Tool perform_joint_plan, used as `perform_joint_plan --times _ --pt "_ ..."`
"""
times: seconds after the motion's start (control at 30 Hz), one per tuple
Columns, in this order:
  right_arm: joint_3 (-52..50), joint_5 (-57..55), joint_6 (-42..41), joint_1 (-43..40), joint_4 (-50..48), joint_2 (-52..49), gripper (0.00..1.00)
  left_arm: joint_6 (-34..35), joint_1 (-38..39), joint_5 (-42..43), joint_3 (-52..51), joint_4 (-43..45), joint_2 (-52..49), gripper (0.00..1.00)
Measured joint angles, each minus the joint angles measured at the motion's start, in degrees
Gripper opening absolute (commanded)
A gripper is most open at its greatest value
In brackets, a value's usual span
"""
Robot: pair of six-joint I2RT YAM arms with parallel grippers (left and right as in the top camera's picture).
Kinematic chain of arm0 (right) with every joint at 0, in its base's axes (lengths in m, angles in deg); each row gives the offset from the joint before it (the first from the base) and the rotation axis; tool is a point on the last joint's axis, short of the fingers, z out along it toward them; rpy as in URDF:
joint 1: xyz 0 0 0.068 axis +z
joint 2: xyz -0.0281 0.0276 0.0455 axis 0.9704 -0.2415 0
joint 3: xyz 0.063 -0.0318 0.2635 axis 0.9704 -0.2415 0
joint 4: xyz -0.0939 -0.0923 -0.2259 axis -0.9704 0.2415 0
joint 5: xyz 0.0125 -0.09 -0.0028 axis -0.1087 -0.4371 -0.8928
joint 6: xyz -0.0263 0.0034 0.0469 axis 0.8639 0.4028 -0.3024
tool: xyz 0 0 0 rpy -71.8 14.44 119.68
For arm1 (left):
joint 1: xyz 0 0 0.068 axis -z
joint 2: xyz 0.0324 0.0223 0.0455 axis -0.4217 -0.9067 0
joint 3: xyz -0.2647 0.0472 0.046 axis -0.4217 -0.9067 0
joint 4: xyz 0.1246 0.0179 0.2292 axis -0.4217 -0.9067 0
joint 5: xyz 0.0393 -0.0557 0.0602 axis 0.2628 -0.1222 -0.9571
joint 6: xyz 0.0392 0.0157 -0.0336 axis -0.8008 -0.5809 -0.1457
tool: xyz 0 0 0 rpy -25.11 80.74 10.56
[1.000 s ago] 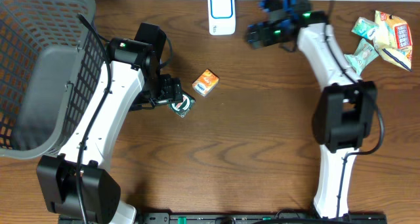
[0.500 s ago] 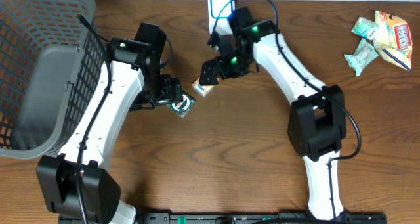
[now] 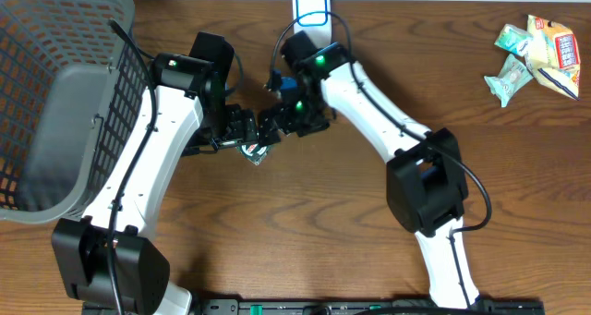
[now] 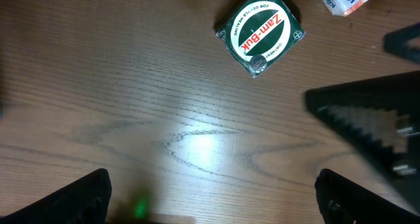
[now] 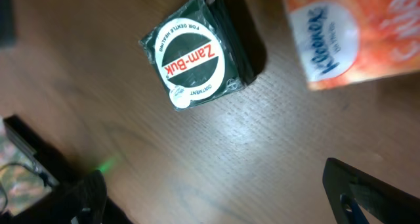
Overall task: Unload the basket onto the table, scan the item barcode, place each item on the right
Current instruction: 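Reach the right gripper to the orange tissue pack and grasp it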
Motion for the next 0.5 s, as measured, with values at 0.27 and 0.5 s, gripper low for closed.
perform_joint_plan --times 0.27,0.5 --pt "0.0 -6.6 -17.7 1.0 1.2 0.0 0.99 0.0 0.0 0.0 0.0 0.0 0.0 0.98" --pt "0.0 -9.5 -31.6 -1.9 1.0 0.0 0.99 0.0 0.0 0.0 0.0 0.0 0.0 0.98"
